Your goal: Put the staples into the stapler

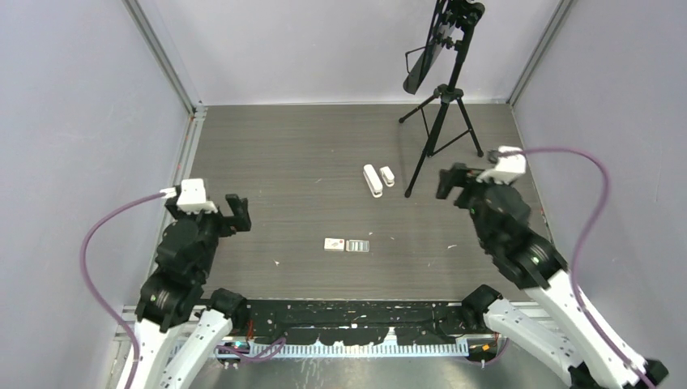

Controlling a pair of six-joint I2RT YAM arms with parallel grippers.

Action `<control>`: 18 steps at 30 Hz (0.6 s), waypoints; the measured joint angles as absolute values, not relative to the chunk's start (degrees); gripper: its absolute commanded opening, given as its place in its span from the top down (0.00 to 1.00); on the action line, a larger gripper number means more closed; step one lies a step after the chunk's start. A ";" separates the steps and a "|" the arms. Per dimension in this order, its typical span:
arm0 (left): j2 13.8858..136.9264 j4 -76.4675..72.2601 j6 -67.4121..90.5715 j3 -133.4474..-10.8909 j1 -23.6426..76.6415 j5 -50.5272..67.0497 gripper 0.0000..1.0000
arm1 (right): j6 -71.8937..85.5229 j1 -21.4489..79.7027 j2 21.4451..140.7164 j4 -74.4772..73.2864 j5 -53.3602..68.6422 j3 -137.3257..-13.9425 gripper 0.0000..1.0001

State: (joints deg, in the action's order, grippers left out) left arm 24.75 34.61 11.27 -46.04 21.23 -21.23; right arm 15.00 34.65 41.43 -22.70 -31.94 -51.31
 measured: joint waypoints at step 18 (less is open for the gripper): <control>2.66 34.13 11.40 -35.31 21.23 -21.41 0.00 | 7.38 34.63 2.74 -30.92 -49.74 -41.87 0.07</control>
State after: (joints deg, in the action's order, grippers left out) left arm 2.66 34.13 11.40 -35.31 21.23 -21.41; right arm 7.38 34.63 2.74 -30.92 -49.74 -41.87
